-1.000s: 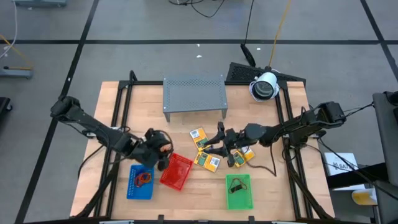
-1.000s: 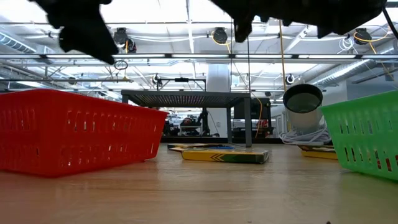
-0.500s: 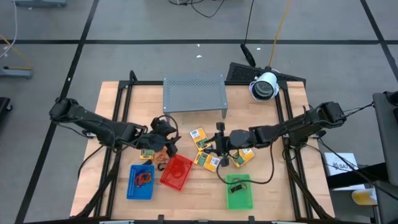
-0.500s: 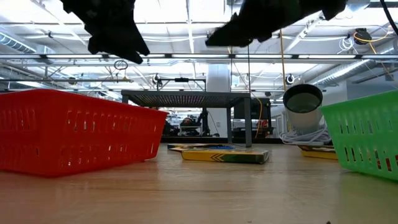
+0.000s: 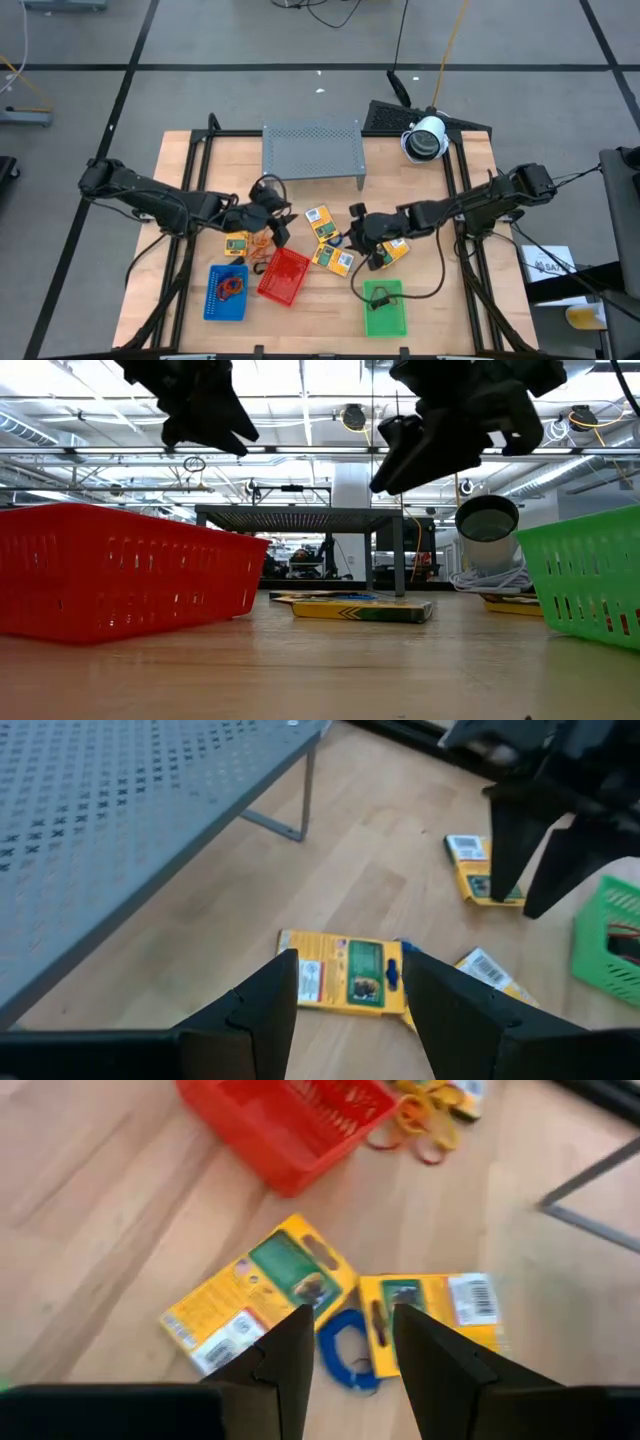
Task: Pick & Place Office Desk Supplies
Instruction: Put the blue spring keychain into the blue basket
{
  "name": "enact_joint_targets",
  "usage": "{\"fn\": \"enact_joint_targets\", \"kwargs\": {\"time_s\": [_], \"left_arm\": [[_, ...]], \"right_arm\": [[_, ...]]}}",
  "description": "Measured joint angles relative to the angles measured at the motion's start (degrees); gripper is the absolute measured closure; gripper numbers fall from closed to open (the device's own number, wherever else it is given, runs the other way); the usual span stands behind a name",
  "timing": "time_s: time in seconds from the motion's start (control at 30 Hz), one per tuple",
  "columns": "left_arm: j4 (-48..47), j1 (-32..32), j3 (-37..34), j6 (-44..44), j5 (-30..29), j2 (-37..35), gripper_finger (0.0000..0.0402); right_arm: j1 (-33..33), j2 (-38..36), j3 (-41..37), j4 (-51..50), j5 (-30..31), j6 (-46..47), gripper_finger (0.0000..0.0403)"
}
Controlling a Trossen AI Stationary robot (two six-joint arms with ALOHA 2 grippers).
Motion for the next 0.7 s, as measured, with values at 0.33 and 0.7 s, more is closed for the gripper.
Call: {"fn": "enact_joint_targets", "kwargs": {"time_s": [0.33, 0.7], "left_arm": [[3.79, 0.74, 0.00, 0.22, 2.95, 0.00, 0.0213], [4.95, 0.74, 0.00, 0.50, 3.39, 0.00, 0.0213]], "right_arm": [[-5.17, 4.03, 0.01, -0.28, -13.68, 0.51, 0.0271], [-8.65, 14.66, 8.36, -5.33, -21.55, 0.96, 0.0271]]}}
